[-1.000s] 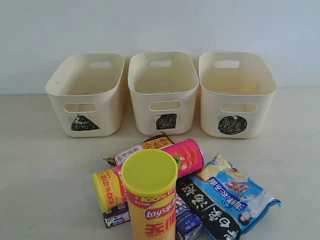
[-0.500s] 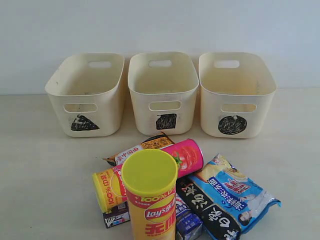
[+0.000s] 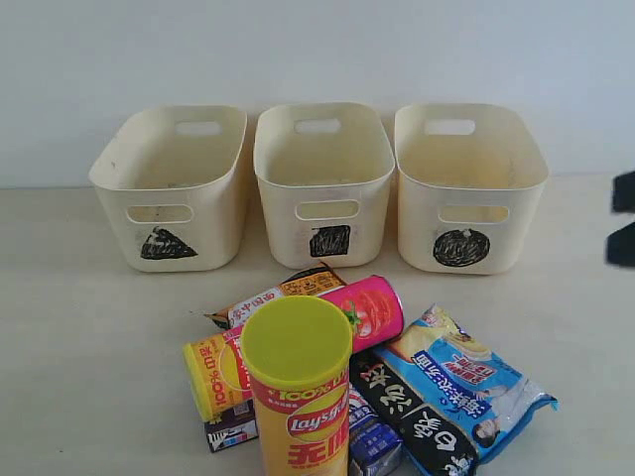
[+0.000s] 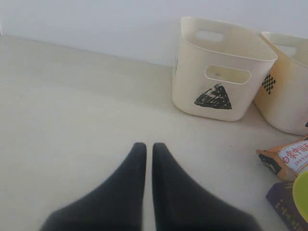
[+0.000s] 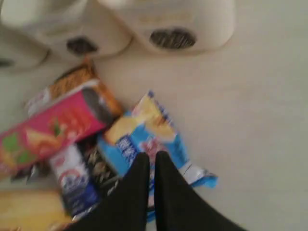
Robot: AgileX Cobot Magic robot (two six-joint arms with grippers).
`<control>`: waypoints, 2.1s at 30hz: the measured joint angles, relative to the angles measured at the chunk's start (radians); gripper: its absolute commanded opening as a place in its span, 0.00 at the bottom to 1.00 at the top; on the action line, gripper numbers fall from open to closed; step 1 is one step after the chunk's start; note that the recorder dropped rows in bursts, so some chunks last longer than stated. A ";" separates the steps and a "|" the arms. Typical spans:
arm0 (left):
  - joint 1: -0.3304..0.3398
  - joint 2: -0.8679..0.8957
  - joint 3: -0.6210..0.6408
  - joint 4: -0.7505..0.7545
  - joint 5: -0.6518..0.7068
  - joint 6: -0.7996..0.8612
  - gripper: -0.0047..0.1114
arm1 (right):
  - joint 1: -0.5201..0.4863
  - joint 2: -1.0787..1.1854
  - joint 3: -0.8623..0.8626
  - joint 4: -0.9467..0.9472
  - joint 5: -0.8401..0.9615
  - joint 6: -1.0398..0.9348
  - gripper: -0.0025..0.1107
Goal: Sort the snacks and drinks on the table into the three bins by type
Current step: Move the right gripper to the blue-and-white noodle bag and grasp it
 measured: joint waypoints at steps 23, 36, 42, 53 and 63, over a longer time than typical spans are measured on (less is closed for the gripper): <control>0.000 0.000 0.000 0.000 0.000 0.000 0.07 | -0.358 0.551 0.166 0.667 0.342 -0.696 0.05; 0.000 0.000 0.000 0.000 0.000 0.000 0.07 | -0.392 0.715 0.172 0.674 0.276 -0.720 0.69; 0.000 0.000 0.000 0.000 0.000 0.000 0.07 | -0.392 0.802 0.172 0.719 0.266 -0.765 0.69; 0.000 0.000 0.000 0.000 0.000 0.000 0.07 | -0.279 0.898 0.168 0.885 0.284 -0.909 0.80; 0.000 0.000 0.000 0.000 0.000 0.000 0.07 | -0.069 0.945 0.122 1.066 0.264 -1.009 0.77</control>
